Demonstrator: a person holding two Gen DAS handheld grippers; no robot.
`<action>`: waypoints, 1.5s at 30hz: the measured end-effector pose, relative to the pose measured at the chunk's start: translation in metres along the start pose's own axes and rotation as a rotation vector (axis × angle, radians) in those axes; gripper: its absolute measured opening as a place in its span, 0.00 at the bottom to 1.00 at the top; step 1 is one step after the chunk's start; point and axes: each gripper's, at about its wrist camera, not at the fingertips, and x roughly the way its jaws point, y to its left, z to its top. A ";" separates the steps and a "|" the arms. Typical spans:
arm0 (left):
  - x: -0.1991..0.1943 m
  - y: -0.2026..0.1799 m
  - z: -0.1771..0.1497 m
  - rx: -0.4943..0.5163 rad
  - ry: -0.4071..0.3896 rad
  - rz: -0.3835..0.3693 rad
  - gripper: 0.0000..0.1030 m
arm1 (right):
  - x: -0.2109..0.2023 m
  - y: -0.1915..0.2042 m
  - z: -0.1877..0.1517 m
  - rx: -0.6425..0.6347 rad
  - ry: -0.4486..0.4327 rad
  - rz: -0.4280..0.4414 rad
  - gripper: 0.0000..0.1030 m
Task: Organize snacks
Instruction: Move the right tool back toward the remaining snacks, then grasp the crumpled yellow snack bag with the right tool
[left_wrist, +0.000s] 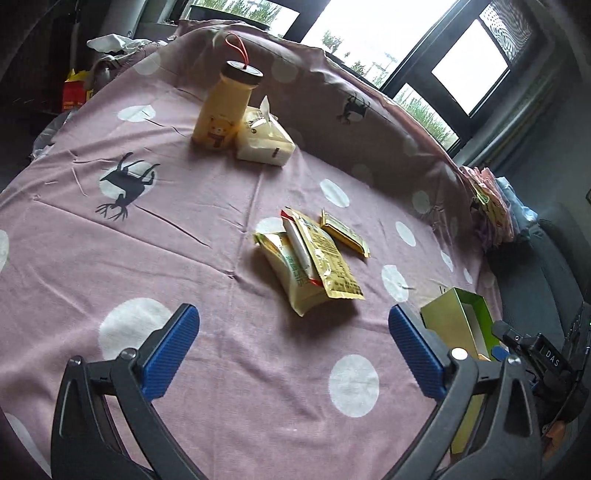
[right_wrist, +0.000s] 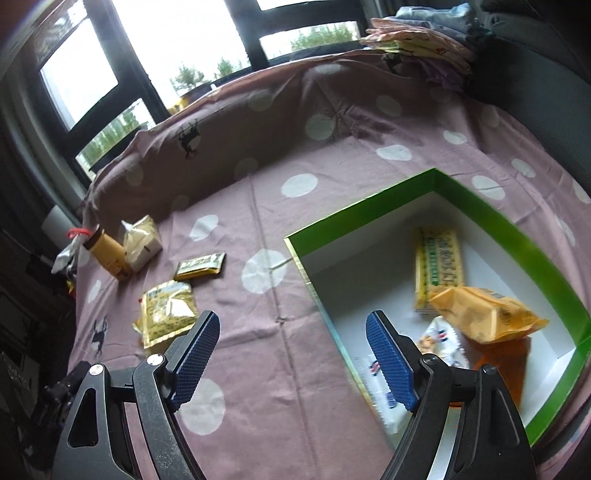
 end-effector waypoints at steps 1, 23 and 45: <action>-0.003 0.005 0.002 -0.009 0.007 -0.015 1.00 | 0.004 0.007 -0.002 -0.011 0.012 0.022 0.80; 0.053 0.002 0.048 -0.051 0.128 -0.040 0.97 | 0.134 0.120 0.022 -0.130 0.347 0.254 0.80; 0.082 -0.023 0.024 0.148 0.197 -0.035 0.38 | 0.185 0.132 0.003 -0.184 0.417 0.364 0.23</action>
